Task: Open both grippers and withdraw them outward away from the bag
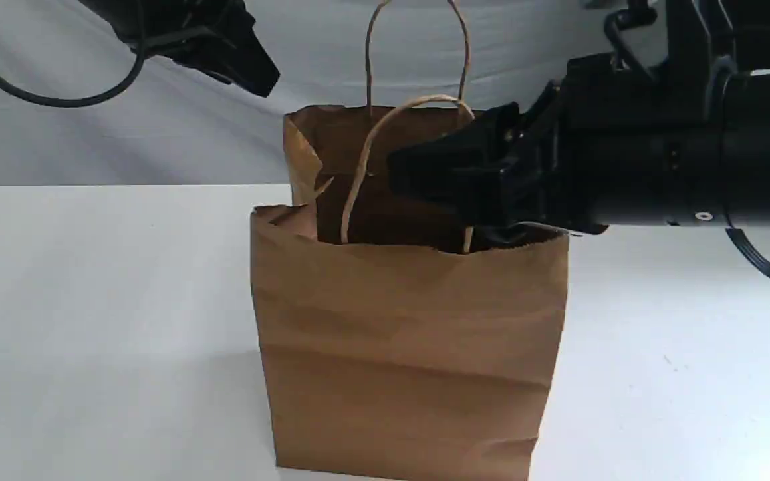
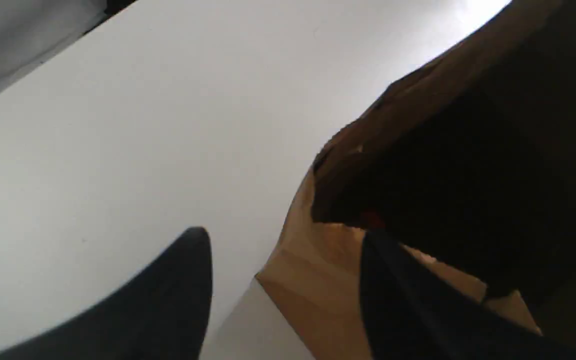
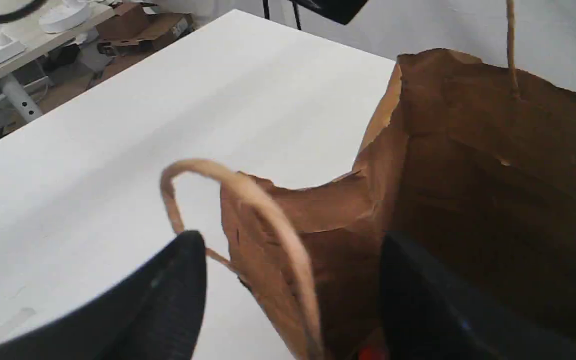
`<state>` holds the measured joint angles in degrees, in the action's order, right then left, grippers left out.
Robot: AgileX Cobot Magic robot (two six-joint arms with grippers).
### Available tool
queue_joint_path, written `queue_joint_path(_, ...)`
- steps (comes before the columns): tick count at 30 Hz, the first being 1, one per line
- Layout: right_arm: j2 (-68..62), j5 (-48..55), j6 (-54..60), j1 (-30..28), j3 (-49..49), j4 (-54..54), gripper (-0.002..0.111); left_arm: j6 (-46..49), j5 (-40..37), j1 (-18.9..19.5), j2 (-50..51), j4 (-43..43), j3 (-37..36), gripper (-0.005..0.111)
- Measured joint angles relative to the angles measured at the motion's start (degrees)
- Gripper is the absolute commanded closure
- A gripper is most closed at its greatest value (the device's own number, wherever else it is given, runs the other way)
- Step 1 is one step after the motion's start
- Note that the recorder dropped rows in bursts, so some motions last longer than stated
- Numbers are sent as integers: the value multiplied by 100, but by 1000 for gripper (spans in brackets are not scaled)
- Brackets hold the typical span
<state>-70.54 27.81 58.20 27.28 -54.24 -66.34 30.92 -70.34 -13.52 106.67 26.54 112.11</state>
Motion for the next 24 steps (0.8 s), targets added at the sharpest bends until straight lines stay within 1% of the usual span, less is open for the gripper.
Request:
queue_joint_path(5,14,28,-39,0,0,89,55,-11,0,0,-151,-50,0,59)
queue_joint_path(7,97,64,-184,0,0,322,55,-11,0,0,-189,-50,0,59)
queue_joint_path(17,867,309,-2025,0,0,2399,55,-22,0,0,-211,-299,0,59)
queue_joint_path(21,1270,511,-2470,0,0,2757,55,-35,0,0,-352,-309,-175,59)
queue_joint_path(23,1476,641,-2587,0,0,2854,58,-35,0,0,-459,-309,-348,59)
queue_joint_path(24,1592,705,-2623,0,0,2918,61,-35,0,0,-549,-309,-462,60)
